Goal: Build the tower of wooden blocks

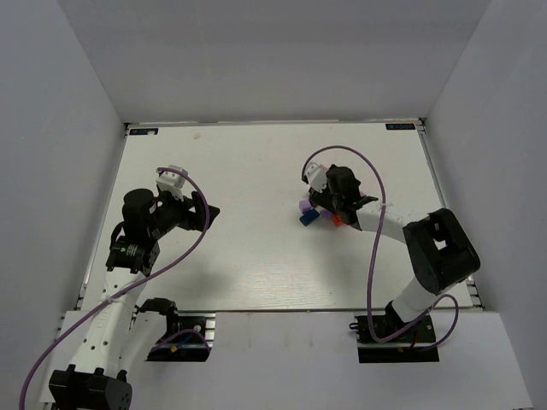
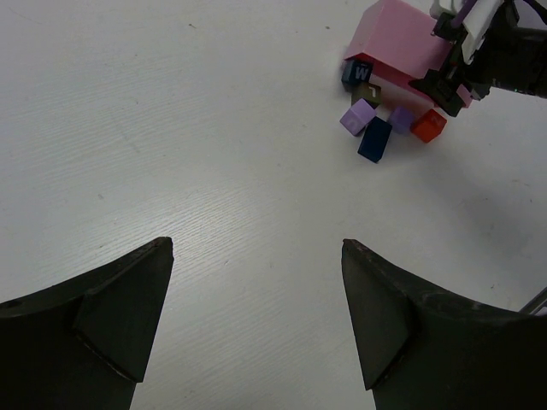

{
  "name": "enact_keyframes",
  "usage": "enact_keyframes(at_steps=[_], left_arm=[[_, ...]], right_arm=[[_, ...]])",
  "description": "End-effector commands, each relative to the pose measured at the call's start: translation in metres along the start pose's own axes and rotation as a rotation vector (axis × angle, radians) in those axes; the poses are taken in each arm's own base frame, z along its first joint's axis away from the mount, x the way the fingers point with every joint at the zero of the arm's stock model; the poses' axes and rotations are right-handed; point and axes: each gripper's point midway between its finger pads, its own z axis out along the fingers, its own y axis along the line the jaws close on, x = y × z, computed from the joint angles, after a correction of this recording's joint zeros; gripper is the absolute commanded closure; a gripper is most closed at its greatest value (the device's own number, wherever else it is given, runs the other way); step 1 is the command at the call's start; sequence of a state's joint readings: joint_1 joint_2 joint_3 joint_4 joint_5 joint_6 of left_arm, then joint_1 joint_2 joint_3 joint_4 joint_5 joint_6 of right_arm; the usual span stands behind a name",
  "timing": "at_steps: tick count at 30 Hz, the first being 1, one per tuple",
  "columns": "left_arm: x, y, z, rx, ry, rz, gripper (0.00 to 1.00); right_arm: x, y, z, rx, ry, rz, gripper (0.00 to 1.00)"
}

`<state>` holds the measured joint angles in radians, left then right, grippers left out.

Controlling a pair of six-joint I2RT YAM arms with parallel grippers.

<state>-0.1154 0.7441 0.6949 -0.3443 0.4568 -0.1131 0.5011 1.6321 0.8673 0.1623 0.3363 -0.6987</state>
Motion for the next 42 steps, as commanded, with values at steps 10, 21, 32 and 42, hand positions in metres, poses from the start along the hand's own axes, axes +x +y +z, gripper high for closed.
enact_keyframes(at_steps=[10,21,32,42], left_arm=[[-0.006,-0.006,-0.003,0.022,-0.017,0.012,0.11],[-0.008,-0.007,-0.005,0.023,-0.025,0.016,0.11],[-0.008,-0.007,-0.005,0.023,-0.025,0.016,0.11],[-0.012,-0.008,-0.006,0.025,-0.042,0.024,0.11]], right_arm=[[-0.051,-0.055,-0.051,0.411,-0.221,-0.098,1.00],[-0.038,-0.026,-0.030,0.394,-0.130,-0.231,1.00],[-0.065,-0.061,-0.049,0.288,-0.212,0.052,1.00],[-0.039,-0.076,-0.044,-0.164,-0.203,0.437,1.00]])
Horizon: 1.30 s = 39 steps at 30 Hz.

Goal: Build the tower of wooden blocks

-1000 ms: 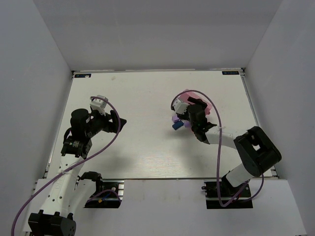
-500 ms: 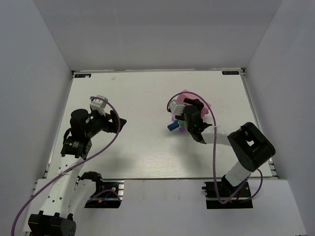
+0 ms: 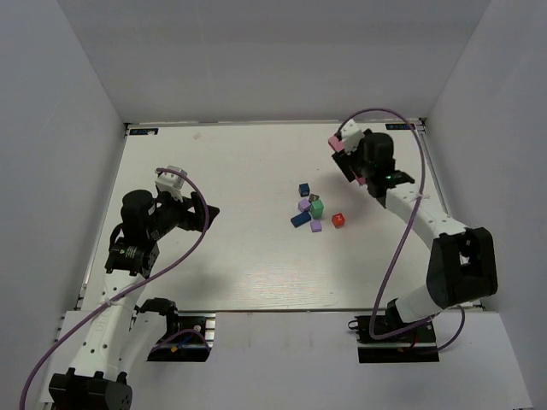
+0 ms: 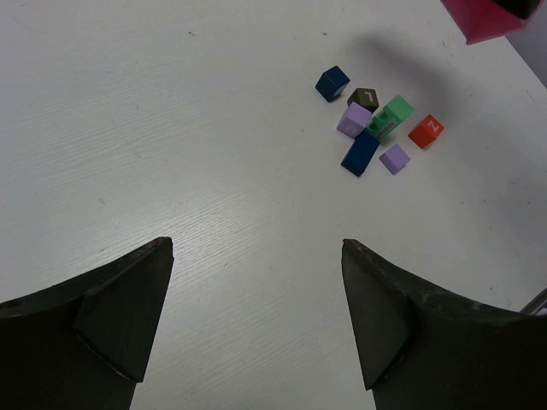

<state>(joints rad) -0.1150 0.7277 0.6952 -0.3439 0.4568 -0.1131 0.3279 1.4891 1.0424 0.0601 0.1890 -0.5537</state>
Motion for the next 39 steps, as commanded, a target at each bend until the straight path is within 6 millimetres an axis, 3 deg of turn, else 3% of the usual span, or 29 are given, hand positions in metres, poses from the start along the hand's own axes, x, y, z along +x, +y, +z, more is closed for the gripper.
enact_keyframes(at_steps=[1,3,4,5,7,8,18,30,39], left_arm=[[-0.008,-0.008,-0.003,0.032,-0.025,0.017,0.11],[-0.010,-0.009,-0.005,0.033,-0.033,0.021,0.11],[-0.010,-0.009,-0.005,0.033,-0.033,0.021,0.11],[-0.010,-0.011,-0.005,0.042,-0.032,0.021,0.11],[-0.010,-0.011,-0.005,0.042,-0.032,0.021,0.11],[-0.010,-0.011,-0.005,0.042,-0.032,0.021,0.11],[-0.010,-0.012,-0.005,0.052,-0.031,0.021,0.11],[-0.010,-0.012,-0.005,0.052,-0.031,0.021,0.11],[-0.008,-0.011,-0.004,0.051,-0.023,0.017,0.11]], right_arm=[[0.003,0.015,-0.012,-0.274,0.011,0.228,1.00],[0.020,0.009,-0.007,-0.329,0.072,0.330,1.00],[0.010,0.015,-0.010,-0.414,0.032,0.369,1.00],[0.024,0.015,-0.010,-0.441,0.079,0.426,1.00],[0.027,0.015,-0.005,-0.529,0.072,0.516,1.00],[0.040,0.003,-0.008,-0.527,0.101,0.567,1.00],[0.068,0.017,0.001,-0.762,0.125,0.825,1.00],[0.096,0.027,0.015,-0.850,0.175,0.964,1.00],[0.103,0.033,0.024,-0.888,0.189,1.009,1.00]])
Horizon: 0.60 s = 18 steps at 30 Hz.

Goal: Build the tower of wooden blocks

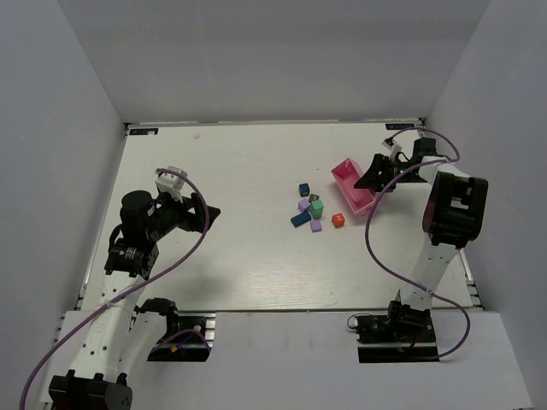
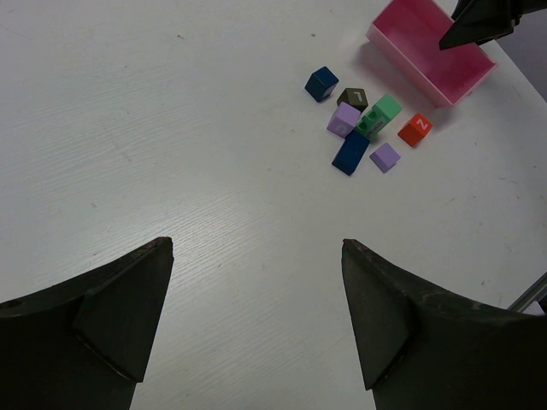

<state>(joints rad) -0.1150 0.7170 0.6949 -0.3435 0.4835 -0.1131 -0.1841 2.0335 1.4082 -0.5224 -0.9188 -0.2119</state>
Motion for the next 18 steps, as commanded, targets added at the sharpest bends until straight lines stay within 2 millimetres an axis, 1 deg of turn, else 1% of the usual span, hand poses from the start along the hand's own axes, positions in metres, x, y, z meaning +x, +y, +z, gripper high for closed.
enact_keyframes(at_steps=[1,3,5,6,10,13,18], left_arm=[[-0.006,-0.006,-0.002,0.023,-0.016,0.012,0.11],[-0.006,-0.006,-0.002,0.023,-0.016,0.012,0.11],[-0.006,-0.006,-0.002,0.023,-0.016,0.012,0.11],[-0.005,-0.005,0.000,0.022,-0.008,0.008,0.11],[-0.005,-0.003,0.000,0.013,-0.009,0.008,0.11],[-0.005,-0.003,0.000,0.013,-0.009,0.008,0.11],[-0.005,-0.003,0.000,0.013,-0.009,0.008,0.11]], right_arm=[[-0.012,0.003,0.000,-0.052,-0.022,0.005,1.00],[-0.012,0.001,0.001,-0.057,-0.019,0.010,1.00],[-0.009,-0.001,0.003,-0.063,-0.014,0.024,0.96],[-0.011,0.000,0.003,-0.064,-0.016,0.020,0.94],[-0.009,-0.003,0.006,-0.074,-0.006,0.036,0.85],[-0.008,-0.007,0.006,-0.066,-0.005,0.037,0.82],[-0.008,-0.010,0.007,-0.055,0.001,0.038,0.72]])
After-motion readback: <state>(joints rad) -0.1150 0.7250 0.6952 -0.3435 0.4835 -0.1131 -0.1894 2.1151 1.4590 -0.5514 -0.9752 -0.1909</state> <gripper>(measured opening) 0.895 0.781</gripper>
